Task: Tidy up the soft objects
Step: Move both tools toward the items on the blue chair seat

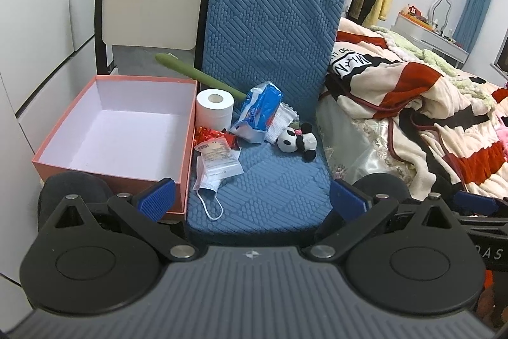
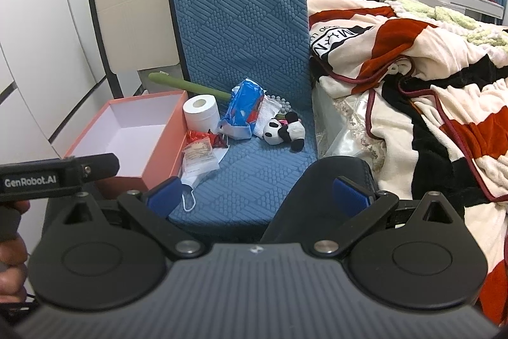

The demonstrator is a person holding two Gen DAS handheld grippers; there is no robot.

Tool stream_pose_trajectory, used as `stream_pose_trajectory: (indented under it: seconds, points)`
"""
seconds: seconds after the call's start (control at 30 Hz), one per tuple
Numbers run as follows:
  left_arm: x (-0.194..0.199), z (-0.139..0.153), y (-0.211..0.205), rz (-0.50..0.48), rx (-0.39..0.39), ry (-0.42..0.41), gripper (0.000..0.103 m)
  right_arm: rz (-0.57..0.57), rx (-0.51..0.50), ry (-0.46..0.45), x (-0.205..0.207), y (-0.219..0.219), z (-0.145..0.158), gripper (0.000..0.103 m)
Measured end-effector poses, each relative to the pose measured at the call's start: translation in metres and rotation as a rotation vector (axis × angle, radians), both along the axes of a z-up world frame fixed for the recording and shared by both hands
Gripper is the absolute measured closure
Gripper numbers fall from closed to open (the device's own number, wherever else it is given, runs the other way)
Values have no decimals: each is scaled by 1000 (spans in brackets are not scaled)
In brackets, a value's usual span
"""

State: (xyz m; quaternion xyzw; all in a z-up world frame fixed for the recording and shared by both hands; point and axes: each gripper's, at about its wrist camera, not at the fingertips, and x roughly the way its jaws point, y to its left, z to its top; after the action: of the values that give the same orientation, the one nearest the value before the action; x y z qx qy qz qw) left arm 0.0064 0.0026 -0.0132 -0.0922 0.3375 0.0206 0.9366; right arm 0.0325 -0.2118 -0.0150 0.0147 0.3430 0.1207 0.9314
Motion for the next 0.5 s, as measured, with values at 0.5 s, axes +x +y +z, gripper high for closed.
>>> stream_pose_trajectory:
  seconds: [0.5]
  points:
    - [-1, -10, -5, -13, -13, 21, 0, -27, -5, 32, 2, -10, -16, 0]
